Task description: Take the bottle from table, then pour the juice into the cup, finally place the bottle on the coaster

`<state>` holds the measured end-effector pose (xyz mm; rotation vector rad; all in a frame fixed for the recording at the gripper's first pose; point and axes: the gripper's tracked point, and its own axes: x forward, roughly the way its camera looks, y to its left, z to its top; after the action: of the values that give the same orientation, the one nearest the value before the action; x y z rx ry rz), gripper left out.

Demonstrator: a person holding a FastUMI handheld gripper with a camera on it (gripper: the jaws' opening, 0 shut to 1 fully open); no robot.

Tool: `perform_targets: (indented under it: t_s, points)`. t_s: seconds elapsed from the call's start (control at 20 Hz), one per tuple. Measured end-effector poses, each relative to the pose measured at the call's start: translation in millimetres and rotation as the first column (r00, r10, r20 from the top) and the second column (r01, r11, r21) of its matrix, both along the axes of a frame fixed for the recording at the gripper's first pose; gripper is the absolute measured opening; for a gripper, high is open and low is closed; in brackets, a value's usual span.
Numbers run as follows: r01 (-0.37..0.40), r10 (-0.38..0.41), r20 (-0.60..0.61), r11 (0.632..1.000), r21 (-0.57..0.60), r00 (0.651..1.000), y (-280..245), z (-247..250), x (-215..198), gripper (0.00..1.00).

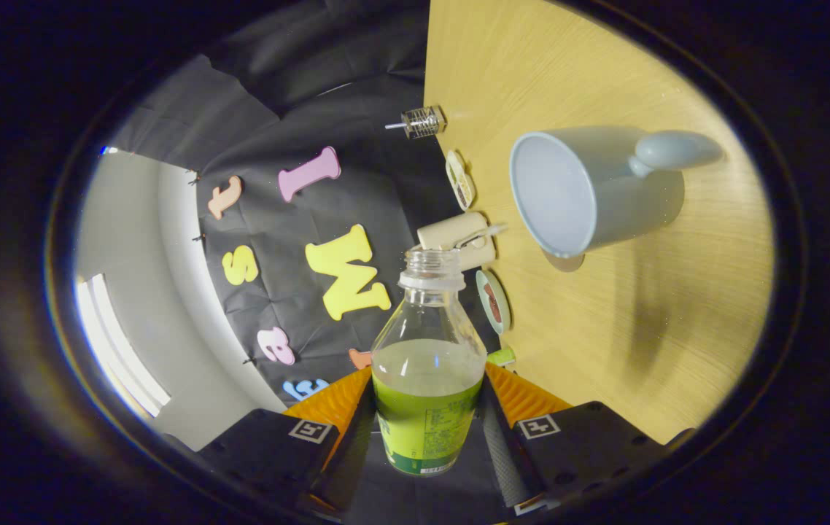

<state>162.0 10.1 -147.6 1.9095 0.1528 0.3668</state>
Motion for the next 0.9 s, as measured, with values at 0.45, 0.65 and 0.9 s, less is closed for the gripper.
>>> perform_targets:
  t_s: [0.45,0.65,0.9]
  points:
    - [-0.024,0.023,0.008,0.997,0.069,1.0,2.2,4.9,1.8,0.77]
    - [-0.015,0.014,0.013,0.996,0.085,1.0,1.4,6.5,3.5,0.77]
    - [-0.003,0.001,0.015,0.991,0.132,1.0,-1.8,8.5,3.7,0.77]
